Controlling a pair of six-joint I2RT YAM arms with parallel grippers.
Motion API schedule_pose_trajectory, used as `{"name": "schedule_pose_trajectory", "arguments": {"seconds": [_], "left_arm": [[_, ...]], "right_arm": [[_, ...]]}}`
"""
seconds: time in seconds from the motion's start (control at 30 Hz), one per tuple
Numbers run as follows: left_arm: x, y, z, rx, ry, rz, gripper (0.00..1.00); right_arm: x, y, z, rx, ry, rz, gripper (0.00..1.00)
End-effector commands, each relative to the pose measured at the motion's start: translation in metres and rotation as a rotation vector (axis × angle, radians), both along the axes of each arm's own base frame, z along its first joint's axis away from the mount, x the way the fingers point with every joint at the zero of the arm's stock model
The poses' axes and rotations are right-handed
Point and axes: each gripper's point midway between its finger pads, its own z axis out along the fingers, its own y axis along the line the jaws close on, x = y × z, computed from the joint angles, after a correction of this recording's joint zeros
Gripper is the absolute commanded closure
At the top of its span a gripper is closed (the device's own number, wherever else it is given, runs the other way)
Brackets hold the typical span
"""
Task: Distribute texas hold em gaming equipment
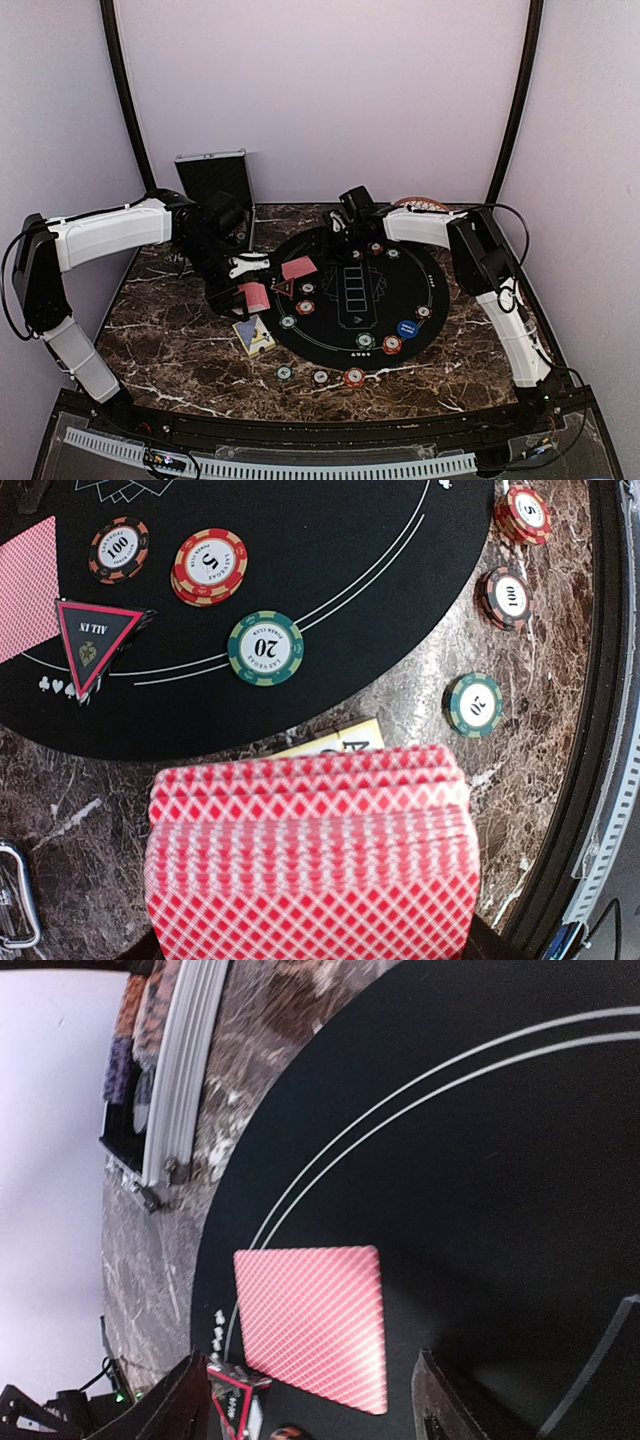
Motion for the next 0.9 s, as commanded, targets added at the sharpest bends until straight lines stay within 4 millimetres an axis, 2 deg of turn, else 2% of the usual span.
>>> {"name": "schedule_pose_trajectory", "arguments": {"seconds": [0.0,0.17,0.33,0.4,0.57,0.63,0.7,0.87], "left_arm": [[-0.004,0.001,0.016,-0.025,-0.010,-0.009,0.95],[-0.003,0.002,0.016,-0.023,-0.012,-0.009,0.95],[-0.003,0.002,0.016,-0.022,-0.015,-0.012,0.96],[-0.003,0.002,0.015,-0.022,-0.013,-0.014,0.96],[-0.002,0.001,0.016,-0.026,-0.016,-0.014,0.96],[-0.001,0.000,0.018,-0.029,-0.018,-0.012,0.96],[-0.001,-0.002,0.019,-0.036,-0.020,-0.012,0.96],[0.003,-0.005,0.021,-0.047,-0.024,-0.013,0.96]], "right_arm": [[-0.041,0.028,-0.023,0.018,0.098,0.082,0.30],[-0.048,0.037,-0.031,0.042,0.140,0.080,0.32],[-0.050,0.045,-0.024,0.071,0.143,0.086,0.33],[-0.044,0.042,-0.014,0.073,0.114,0.074,0.33],[-0.032,0.023,0.030,0.127,0.048,0.035,0.27],[-0.040,0.015,0.048,0.178,0.042,0.026,0.23],[-0.057,0.011,0.063,0.245,0.047,0.035,0.20],[-0.113,0.013,0.076,0.351,0.128,0.104,0.18]]}}
